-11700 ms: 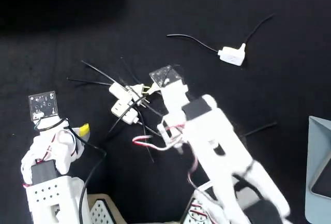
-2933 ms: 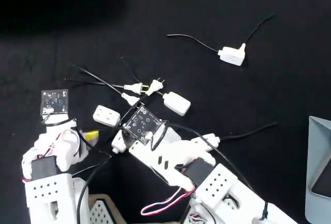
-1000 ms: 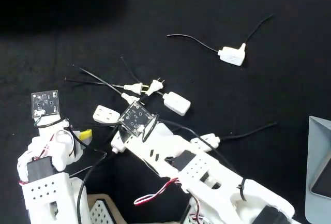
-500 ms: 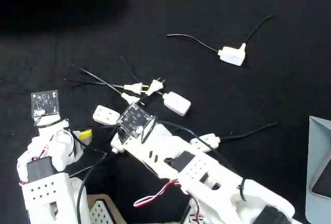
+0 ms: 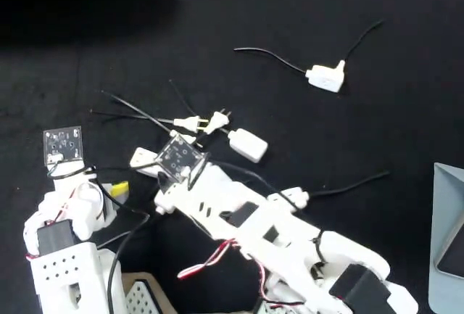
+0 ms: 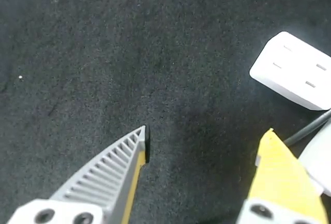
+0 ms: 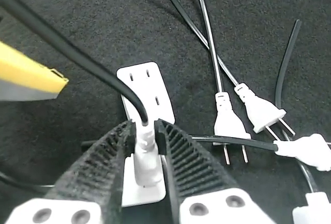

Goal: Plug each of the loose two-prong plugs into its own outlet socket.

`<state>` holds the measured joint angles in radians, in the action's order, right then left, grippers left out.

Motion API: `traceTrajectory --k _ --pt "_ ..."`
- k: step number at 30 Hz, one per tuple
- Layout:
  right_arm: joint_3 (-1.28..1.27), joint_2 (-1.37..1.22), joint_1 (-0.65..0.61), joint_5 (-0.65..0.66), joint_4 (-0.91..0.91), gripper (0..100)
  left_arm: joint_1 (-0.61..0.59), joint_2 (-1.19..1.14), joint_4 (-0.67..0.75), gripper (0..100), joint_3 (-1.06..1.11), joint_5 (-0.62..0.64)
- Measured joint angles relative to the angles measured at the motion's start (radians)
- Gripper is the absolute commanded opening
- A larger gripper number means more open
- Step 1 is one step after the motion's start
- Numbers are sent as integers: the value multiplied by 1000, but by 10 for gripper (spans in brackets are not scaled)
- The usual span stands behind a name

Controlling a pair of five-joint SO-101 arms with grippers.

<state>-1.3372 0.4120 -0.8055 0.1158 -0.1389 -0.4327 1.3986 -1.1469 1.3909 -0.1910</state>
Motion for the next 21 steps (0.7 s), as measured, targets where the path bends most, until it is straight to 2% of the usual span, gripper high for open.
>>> traceTrajectory --k 15,21 --pt "-158 189 2 0 -9 11 8 0 3 332 6 0" --pt "-161 193 2 0 -9 11 233 0 8 332 6 0"
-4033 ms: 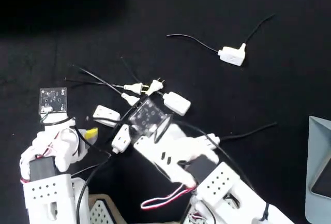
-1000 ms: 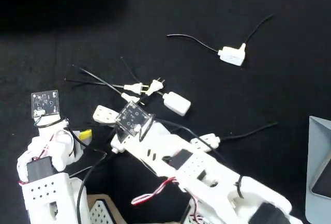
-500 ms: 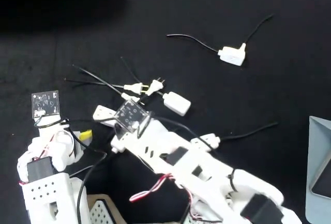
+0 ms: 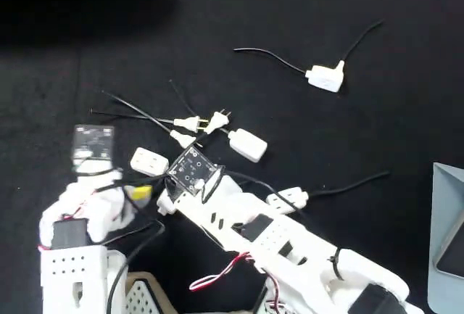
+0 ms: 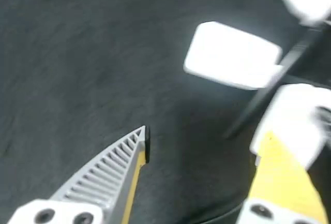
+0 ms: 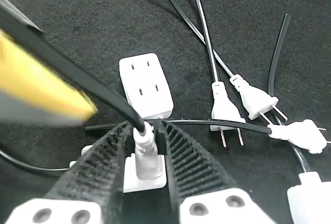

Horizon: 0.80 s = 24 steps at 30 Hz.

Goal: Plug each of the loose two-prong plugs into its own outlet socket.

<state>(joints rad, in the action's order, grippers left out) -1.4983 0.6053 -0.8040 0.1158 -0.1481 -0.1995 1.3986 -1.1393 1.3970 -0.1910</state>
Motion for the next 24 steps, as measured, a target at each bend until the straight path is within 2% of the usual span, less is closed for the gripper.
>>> traceTrajectory --k 3,7,13,20,24 --pt "-2 0 2 0 0 11 83 0 29 332 0 0" --pt "-9 9 3 0 0 11 127 0 60 332 -9 0" --pt "-9 11 5 -2 0 11 137 -5 64 332 -83 66" --pt "-9 11 8 -2 0 11 140 -5 64 332 -121 81" --pt "-9 11 8 -2 0 11 192 -5 64 332 -121 81"
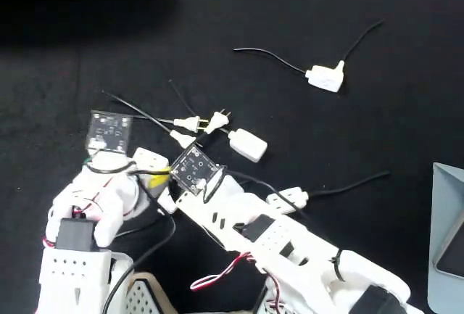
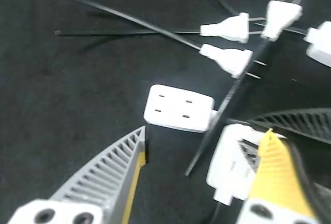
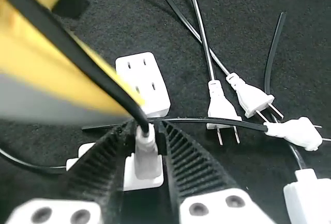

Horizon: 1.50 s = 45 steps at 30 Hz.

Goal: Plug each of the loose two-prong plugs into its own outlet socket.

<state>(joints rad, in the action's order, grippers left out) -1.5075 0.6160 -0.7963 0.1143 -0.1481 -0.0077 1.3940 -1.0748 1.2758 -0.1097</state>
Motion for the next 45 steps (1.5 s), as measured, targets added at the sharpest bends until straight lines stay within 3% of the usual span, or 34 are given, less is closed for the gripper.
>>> traceTrajectory --k 5,16,22,30,39,45 --pt "-2 -11 2 0 12 11 94 0 3 332 0 0" --pt "0 -8 3 0 60 11 106 0 11 332 32 0" --pt "84 -2 2 0 222 11 37 0 11 332 34 0" --pt "103 -12 -3 0 244 11 -49 0 11 332 34 0" --pt "258 -241 -8 0 249 11 -207 0 11 332 32 46" --pt "325 -256 -8 0 374 11 -279 0 11 332 32 57"
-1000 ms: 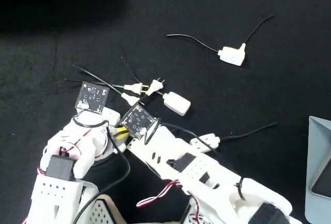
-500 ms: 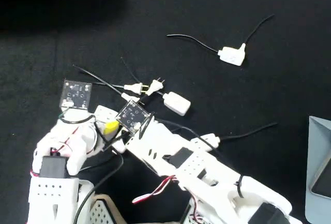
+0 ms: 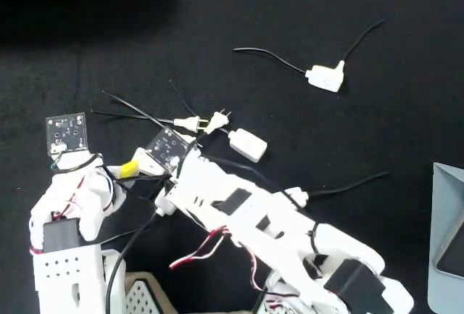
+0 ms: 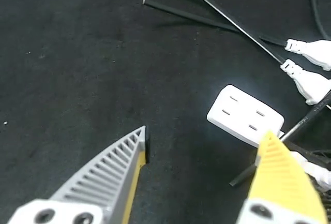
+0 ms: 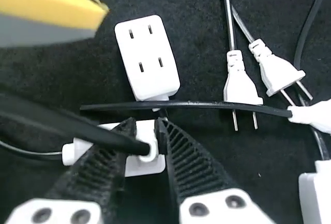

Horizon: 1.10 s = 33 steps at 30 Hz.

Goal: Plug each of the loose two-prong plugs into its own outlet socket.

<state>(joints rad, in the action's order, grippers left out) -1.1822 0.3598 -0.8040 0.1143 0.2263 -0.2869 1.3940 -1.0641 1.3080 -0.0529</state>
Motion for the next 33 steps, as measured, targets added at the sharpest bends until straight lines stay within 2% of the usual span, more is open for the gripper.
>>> traceTrajectory --k 13,19,25,33 --pt "52 61 21 2 92 11 -23 0 0 332 0 35" --pt "213 176 153 3 239 11 -75 0 0 332 0 46" --pt "342 187 313 -6 258 12 -75 0 0 332 0 63" --pt "430 -29 522 -71 -5 12 -75 0 0 332 0 63"
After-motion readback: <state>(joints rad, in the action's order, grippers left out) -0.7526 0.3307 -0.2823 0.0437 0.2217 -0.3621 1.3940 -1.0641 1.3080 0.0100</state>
